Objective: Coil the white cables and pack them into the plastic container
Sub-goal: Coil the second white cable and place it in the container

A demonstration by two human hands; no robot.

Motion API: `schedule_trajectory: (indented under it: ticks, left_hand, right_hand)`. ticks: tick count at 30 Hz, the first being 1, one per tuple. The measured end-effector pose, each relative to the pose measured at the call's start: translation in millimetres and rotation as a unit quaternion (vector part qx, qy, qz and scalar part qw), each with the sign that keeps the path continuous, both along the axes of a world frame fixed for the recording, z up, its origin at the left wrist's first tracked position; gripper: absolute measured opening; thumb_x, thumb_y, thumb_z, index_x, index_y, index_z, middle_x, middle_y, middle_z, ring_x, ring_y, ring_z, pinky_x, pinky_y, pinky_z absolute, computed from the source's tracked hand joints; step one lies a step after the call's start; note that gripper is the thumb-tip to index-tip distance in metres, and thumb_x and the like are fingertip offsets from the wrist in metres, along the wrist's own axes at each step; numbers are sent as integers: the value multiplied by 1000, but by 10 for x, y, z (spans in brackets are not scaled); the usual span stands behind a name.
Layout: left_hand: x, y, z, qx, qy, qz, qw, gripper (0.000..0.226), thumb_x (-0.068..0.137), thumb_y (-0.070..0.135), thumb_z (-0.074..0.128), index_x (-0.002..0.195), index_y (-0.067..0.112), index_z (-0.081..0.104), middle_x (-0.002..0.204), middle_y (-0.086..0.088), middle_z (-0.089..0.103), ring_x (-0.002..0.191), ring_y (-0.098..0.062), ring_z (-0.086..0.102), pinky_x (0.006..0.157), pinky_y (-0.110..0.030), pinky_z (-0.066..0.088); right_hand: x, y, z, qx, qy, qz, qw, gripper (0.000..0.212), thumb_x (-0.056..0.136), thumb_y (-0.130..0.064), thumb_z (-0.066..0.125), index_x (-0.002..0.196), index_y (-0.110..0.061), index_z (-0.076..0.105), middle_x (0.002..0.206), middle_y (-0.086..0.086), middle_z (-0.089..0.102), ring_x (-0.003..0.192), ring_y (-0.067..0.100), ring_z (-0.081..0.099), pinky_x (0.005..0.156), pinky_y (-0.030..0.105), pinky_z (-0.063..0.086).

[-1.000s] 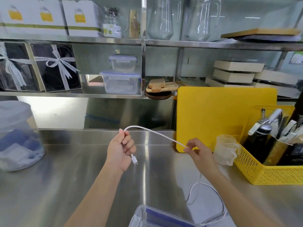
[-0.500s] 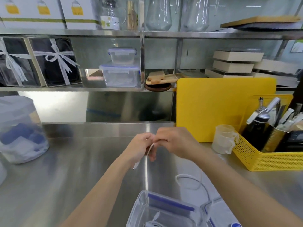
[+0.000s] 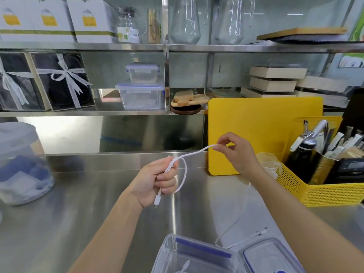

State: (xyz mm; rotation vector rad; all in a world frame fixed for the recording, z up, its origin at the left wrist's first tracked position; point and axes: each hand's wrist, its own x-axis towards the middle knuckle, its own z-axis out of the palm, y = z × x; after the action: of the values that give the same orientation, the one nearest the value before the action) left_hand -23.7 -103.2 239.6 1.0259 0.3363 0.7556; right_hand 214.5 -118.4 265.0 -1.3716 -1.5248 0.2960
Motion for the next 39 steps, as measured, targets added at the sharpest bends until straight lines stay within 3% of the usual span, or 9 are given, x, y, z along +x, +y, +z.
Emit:
schedule_trajectory:
  ticks: [5, 11, 15, 18, 23, 27, 31, 35, 39]
  left_hand:
    - [8, 16, 25, 23, -17, 22, 999, 19, 90, 23, 46, 80, 10, 55, 44, 9, 38, 32, -1, 31, 33, -15, 34]
    - [19, 52, -26, 59, 109, 6, 992, 14, 86, 7, 43, 84, 3, 56, 54, -1, 50, 35, -6, 34, 34, -16, 31]
    - [72, 20, -68, 37, 139, -25, 989, 37, 96, 14, 32, 76, 8, 63, 44, 5, 41, 32, -4, 27, 32, -14, 27]
    - [96, 21, -74, 13, 157, 11, 987, 37, 96, 28, 39, 69, 11, 57, 41, 8, 30, 32, -5, 21, 31, -14, 24]
    - [141, 11, -65, 7, 199, 43, 979, 38, 98, 29, 38, 65, 13, 50, 40, 7, 25, 32, -5, 17, 32, -14, 22]
    - [116, -19, -64, 1, 161, 30, 987, 41, 97, 30, 38, 62, 15, 53, 39, 9, 26, 30, -4, 18, 31, -13, 23]
    - [87, -37, -95, 16, 125, 61, 990, 44, 96, 30, 40, 58, 17, 57, 37, 9, 29, 29, -4, 20, 31, -15, 24]
    - [81, -46, -97, 52, 106, 19, 993, 33, 86, 37, 50, 63, 16, 58, 37, 9, 35, 30, -5, 25, 34, -17, 29]
    - [39, 0, -48, 27, 167, -91, 981, 51, 93, 44, 37, 82, 5, 68, 50, -6, 63, 39, -15, 54, 45, -24, 47]
  right_hand:
    - [67, -15, -221, 22, 40, 9, 999, 21, 83, -12, 64, 76, -32, 61, 76, -9, 60, 64, 4, 53, 53, 8, 40]
    - [79, -19, -209, 3, -37, 52, 998, 12, 79, -9, 67, 79, -21, 70, 73, -11, 62, 68, -4, 55, 58, 6, 39]
    - [26, 12, -178, -52, -202, -30, 978, 9, 85, -23, 62, 89, -22, 71, 88, -4, 66, 73, 9, 52, 61, 23, 39]
    - [-57, -35, -200, -53, -310, 19, 949, 28, 87, -32, 58, 115, -27, 60, 117, -4, 62, 103, 11, 52, 84, 28, 36]
    - [-421, -187, -160, -58, -179, 248, 950, 38, 92, -30, 48, 130, -29, 47, 123, -13, 58, 110, -11, 47, 94, 5, 31]
    - [-488, -165, -171, -95, -84, 258, 958, 31, 93, -19, 49, 123, -18, 56, 118, -5, 64, 108, 4, 57, 96, 23, 44]
    - [-463, -163, -211, -124, -35, 269, 954, 24, 90, -19, 54, 105, -31, 67, 76, -19, 68, 79, 1, 61, 78, 15, 46]
    - [-392, -185, -190, -114, 49, 263, 957, 28, 86, -19, 59, 64, -30, 71, 65, -14, 69, 77, 9, 62, 78, 19, 43]
    - [-399, -220, -136, -122, -19, 272, 954, 20, 86, -18, 61, 72, -20, 75, 59, -9, 63, 61, 4, 53, 62, 13, 41]
